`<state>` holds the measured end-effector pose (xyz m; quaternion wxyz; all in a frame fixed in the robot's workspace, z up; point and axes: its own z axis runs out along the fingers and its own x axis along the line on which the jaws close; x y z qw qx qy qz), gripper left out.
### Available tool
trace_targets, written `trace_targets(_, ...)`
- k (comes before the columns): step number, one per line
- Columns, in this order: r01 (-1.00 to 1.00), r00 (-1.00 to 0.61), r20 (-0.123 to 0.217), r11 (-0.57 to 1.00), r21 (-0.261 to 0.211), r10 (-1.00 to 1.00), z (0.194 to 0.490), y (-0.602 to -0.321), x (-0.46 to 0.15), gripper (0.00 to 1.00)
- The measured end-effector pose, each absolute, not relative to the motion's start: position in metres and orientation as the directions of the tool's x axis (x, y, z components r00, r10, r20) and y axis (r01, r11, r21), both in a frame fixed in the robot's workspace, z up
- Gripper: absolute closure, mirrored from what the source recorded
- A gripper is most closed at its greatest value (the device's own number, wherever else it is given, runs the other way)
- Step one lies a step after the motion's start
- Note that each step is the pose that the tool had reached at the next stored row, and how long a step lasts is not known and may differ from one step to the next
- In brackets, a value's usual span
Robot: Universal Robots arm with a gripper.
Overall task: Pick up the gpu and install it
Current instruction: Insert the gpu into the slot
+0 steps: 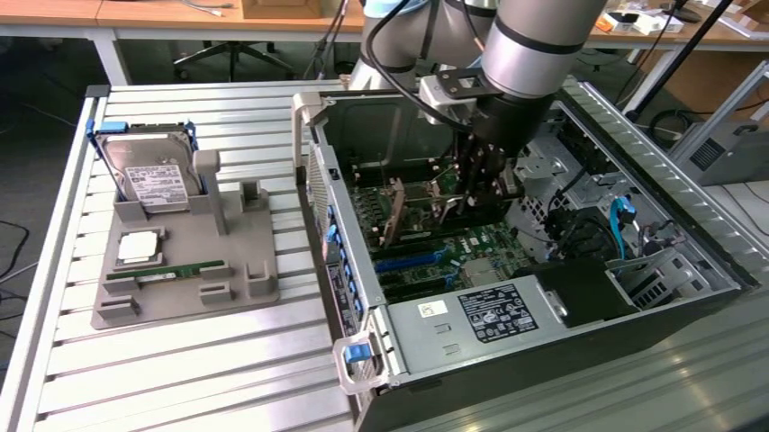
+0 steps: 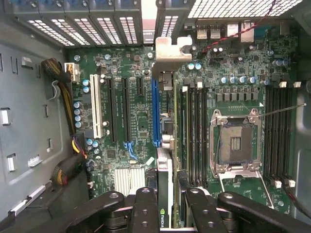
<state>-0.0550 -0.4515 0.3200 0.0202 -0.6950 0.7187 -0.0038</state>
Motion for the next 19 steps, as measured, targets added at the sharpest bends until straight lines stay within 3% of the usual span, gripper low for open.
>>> trace_targets(19,-0.999,-0.033,-0.019,0.034,-0.034,-0.999,0.316,-0.455,-0.066,0.73)
